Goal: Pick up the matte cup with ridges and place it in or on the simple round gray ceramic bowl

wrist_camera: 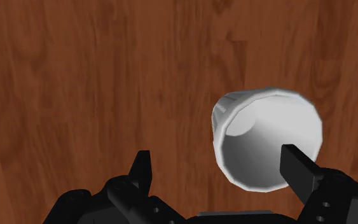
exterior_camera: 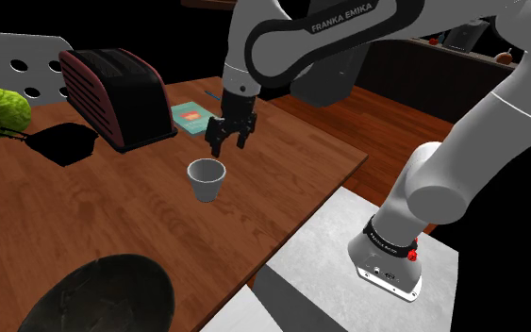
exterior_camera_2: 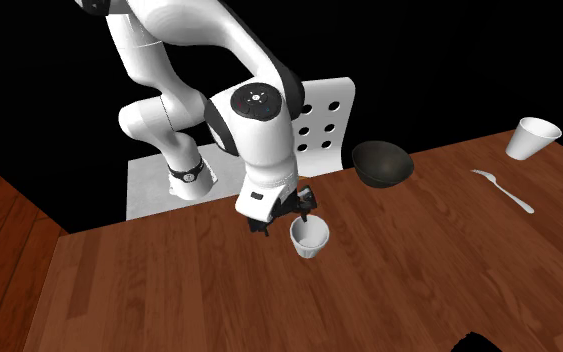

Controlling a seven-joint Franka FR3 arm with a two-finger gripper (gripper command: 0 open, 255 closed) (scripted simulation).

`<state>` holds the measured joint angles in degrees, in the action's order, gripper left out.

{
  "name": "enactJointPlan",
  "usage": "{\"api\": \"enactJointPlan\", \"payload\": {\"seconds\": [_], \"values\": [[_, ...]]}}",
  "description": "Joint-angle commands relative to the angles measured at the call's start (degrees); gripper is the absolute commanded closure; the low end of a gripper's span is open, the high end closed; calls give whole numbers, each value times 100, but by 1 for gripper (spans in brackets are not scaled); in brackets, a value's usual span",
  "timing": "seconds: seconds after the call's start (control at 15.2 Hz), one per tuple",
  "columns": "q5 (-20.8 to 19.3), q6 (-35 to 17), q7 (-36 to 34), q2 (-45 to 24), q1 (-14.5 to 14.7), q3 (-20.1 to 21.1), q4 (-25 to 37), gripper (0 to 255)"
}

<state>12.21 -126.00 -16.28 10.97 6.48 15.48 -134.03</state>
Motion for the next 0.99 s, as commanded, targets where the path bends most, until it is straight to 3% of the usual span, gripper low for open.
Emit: {"api": "enactJointPlan", "payload": {"seconds": [0.0,0.46,0.92], "values": [[-34,-130,-95,-231,27,69,138,0],[-62,-741,-132,-596,61,142,-105,0],[-62,-741,-132,-596,61,141,-105,0]]}}
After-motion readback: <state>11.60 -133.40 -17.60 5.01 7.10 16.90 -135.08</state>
